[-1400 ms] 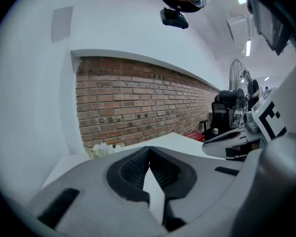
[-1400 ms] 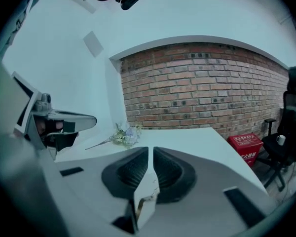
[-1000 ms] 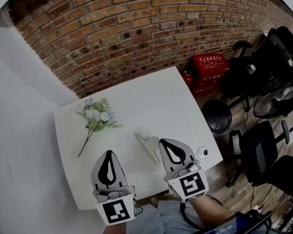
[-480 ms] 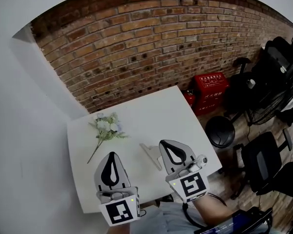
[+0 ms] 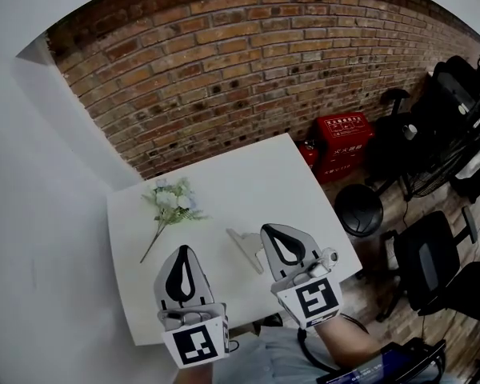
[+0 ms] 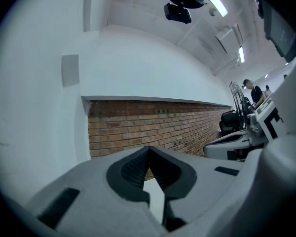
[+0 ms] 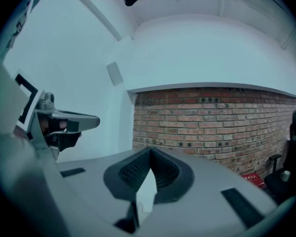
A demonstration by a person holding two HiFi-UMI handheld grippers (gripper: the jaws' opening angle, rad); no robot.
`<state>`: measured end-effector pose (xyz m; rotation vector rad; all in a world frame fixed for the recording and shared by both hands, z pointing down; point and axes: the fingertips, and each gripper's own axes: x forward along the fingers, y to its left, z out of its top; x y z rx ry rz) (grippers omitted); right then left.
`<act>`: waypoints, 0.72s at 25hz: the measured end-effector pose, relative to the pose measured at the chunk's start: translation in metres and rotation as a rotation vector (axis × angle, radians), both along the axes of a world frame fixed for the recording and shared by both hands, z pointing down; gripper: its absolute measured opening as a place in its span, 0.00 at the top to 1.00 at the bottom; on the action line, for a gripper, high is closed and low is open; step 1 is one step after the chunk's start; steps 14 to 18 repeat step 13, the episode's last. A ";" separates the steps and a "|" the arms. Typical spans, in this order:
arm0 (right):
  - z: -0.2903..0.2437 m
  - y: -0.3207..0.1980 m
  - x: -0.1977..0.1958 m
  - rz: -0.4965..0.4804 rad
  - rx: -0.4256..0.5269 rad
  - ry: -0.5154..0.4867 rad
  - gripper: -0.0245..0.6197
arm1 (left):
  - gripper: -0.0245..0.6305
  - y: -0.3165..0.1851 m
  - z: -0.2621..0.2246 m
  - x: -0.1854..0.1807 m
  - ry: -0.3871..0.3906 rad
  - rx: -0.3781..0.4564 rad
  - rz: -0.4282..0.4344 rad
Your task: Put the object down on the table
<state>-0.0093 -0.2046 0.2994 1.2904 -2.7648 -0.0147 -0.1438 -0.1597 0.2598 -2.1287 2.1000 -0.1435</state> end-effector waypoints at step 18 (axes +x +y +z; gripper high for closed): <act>0.007 -0.007 -0.002 0.007 -0.011 -0.002 0.95 | 0.95 -0.008 0.007 0.001 -0.001 -0.013 0.011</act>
